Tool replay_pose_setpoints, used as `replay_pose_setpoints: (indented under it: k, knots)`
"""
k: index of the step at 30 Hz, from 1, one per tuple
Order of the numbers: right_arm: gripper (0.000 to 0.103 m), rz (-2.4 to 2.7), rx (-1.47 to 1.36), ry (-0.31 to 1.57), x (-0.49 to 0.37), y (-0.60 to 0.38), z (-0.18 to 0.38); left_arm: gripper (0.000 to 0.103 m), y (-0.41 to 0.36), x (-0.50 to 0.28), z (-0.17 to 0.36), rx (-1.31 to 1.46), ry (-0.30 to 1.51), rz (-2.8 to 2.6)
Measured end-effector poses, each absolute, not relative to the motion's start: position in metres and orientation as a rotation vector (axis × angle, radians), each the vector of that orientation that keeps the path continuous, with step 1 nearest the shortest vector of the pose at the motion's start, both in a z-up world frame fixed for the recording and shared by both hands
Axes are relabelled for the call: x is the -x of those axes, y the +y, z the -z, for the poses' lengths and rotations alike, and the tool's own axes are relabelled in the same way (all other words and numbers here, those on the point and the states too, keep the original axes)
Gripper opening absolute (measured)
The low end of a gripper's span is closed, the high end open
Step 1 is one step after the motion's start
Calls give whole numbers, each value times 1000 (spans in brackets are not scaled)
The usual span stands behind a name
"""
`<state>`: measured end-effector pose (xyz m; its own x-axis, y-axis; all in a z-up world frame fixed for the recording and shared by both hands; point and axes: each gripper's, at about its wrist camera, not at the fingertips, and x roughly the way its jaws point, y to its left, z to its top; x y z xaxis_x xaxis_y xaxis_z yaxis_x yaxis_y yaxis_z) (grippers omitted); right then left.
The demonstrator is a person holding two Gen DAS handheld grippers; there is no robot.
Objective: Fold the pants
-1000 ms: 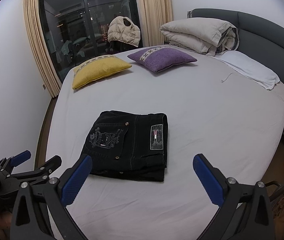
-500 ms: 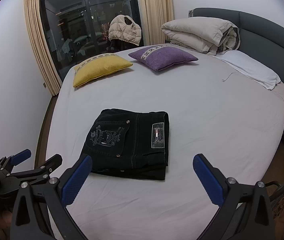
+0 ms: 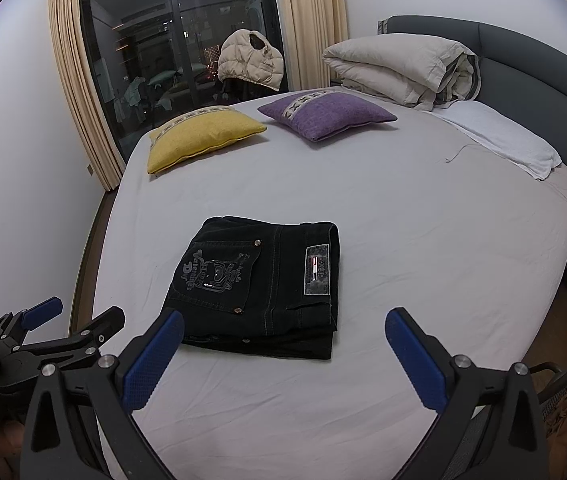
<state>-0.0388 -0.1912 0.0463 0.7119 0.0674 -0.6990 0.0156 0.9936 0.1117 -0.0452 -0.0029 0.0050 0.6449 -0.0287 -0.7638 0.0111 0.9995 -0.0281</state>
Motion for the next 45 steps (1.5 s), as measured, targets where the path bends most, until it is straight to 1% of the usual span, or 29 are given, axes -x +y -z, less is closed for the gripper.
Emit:
replay_pose_setpoints:
  k: [45]
  knots:
    - [103, -29, -114, 783, 41, -188, -46, 103, -7, 44, -1, 47, 892, 21]
